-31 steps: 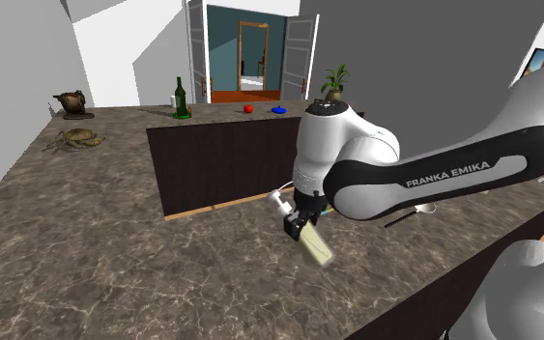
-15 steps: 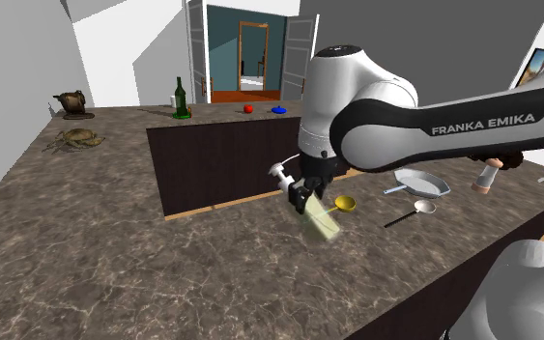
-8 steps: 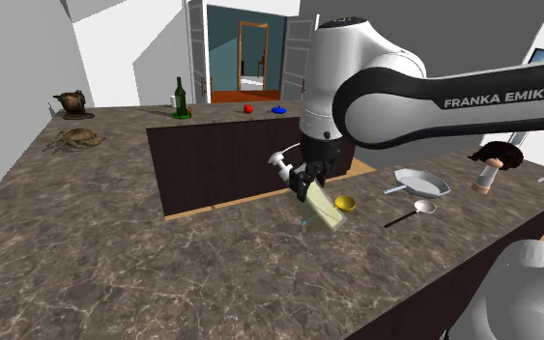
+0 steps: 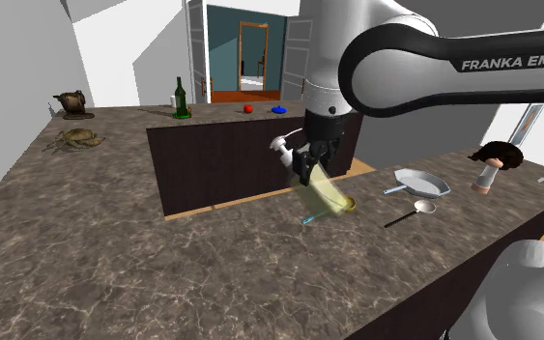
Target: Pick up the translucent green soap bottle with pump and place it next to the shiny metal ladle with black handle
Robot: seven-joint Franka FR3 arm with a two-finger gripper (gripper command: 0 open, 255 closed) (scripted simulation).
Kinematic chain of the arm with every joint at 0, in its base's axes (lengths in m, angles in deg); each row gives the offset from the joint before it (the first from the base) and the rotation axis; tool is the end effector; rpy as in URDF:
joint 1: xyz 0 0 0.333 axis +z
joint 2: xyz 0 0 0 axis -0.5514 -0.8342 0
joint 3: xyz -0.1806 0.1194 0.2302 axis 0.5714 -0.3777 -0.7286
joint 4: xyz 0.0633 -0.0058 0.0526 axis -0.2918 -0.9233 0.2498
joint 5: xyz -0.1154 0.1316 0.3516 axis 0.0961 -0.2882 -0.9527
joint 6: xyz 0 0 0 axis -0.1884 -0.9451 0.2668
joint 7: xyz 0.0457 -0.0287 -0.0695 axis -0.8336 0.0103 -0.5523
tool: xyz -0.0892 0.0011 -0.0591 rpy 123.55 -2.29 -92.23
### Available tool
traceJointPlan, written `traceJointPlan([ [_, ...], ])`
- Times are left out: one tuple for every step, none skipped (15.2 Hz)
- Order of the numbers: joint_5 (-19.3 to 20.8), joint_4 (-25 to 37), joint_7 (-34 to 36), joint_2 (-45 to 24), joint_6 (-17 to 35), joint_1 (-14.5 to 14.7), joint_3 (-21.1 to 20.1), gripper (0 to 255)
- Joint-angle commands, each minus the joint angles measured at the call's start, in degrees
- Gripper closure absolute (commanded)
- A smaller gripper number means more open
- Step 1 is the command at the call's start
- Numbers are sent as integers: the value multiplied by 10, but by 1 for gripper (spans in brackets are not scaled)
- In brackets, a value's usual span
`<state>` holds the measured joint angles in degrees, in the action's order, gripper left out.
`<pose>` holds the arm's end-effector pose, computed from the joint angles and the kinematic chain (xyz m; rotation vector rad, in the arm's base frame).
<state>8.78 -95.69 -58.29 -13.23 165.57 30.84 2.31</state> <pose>0.3869 0.1340 0.5749 2.9511 -0.0250 0.1759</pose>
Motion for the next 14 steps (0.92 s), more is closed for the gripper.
traceJointPlan([
  [1, 18, -2, -2, -15, -1, 1, 255],
  [1, 26, -3, -3, -22, -2, 1, 255],
  [2, 35, -4, -4, -30, -2, 2, 255],
  [2, 43, -5, -6, -37, -3, 2, 255],
  [3, 52, -6, -7, -45, -3, 3, 255],
  [3, 61, -7, -8, -52, -4, 3, 255],
  [4, 70, -8, -10, -59, -4, 3, 255],
  [4, 79, -9, -12, -67, -5, 3, 255],
  [4, 80, -9, -12, -68, -5, 3, 255],
  [4, 66, -23, 4, -68, -6, 15, 255],
  [6, 53, -36, 19, -68, -7, 27, 255],
  [7, 40, -49, 34, -68, -8, 39, 255],
  [10, 27, -62, 48, -68, -9, 50, 255],
  [12, 16, -75, 62, -69, -10, 62, 255],
])
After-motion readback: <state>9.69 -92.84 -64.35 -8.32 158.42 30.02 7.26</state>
